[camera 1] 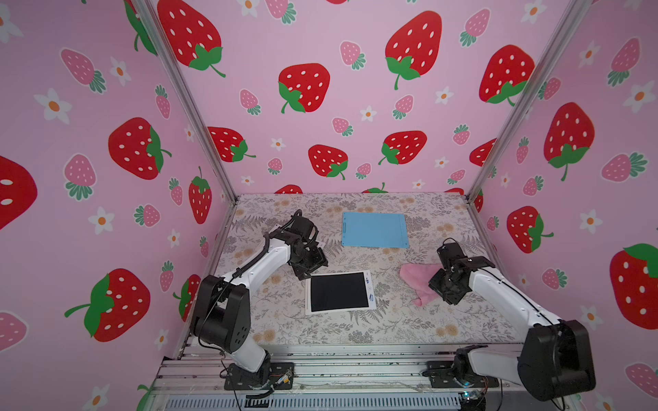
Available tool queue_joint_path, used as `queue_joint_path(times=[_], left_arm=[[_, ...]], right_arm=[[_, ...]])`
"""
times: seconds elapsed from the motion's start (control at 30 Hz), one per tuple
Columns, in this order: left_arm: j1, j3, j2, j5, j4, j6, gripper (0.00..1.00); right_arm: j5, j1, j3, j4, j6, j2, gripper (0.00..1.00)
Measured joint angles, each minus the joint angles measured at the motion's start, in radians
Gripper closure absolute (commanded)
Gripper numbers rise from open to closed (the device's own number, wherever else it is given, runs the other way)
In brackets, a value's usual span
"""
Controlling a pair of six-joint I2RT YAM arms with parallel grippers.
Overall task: Wipe the drawing tablet
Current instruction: Wipe the dirt from the drawing tablet.
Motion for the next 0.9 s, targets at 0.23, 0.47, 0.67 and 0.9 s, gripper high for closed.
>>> queue_joint_path(times=[0.23,0.47,0.67,0.9], left_arm=[[0.029,0.0,-0.023,0.0,-0.008,0.021,0.29],[0.048,-0.009,-0.055,0.0,-0.013,0.036,0.29],[0.055,-0.061,-0.093,0.0,-0.023,0.043,0.3],[0.106,-0.156,-0.108,0.002,-0.022,0.065,0.35]], right_arm=[[0.026,0.031,-0.033,0.178,-0.1,-0.087,0.12],[0.036,0.025,-0.11,0.417,-0.2,0.105,0.15],[0.039,0.007,-0.11,0.529,-0.223,0.205,0.33],[0.011,0.017,-0.074,0.568,-0.206,0.28,1.0]])
